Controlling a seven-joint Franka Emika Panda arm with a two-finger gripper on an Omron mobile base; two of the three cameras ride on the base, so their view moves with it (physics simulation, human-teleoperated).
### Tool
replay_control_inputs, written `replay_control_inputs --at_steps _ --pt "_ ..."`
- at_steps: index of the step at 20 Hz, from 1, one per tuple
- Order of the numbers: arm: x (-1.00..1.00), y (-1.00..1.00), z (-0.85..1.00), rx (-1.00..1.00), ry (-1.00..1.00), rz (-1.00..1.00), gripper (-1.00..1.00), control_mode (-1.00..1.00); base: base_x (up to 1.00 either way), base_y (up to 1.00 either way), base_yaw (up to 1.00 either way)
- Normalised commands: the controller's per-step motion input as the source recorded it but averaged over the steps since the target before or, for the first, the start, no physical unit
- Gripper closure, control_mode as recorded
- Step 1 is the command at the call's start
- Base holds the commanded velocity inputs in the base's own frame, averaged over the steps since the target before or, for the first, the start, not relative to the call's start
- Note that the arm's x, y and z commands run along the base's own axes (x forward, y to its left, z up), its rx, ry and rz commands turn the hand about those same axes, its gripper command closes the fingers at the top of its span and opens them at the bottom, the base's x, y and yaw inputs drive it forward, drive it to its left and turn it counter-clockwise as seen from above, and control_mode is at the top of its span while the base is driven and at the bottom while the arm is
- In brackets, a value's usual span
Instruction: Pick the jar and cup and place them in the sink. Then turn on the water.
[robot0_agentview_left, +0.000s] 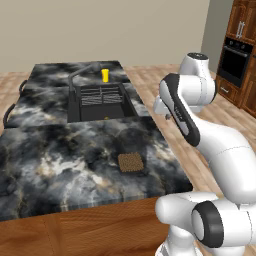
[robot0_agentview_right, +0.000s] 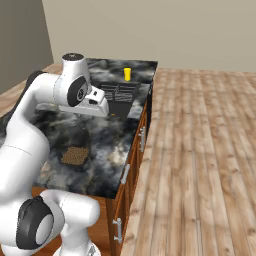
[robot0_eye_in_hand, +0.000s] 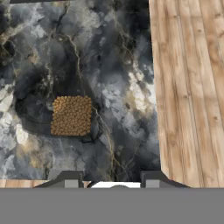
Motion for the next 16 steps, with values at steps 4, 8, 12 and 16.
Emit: replay_control_inputs --at_steps 4,8,12,16 --pt "0.0 0.06 0.0 0.0 0.04 0.0 -1.0 -1.0 0.0 0.0 0.0" --pt "0.04 0.33 0.0 0.0 0.13 0.0 -1.0 -1.0 0.0 0.0 0.0" --pt "0.0 0.31 -0.06 0.0 0.18 0.0 -1.0 -1.0 0.0 0.0 0.0" --pt "0.0 0.27 -0.05 0.0 0.2 0.0 -1.0 -1.0 0.0 0.0 0.0"
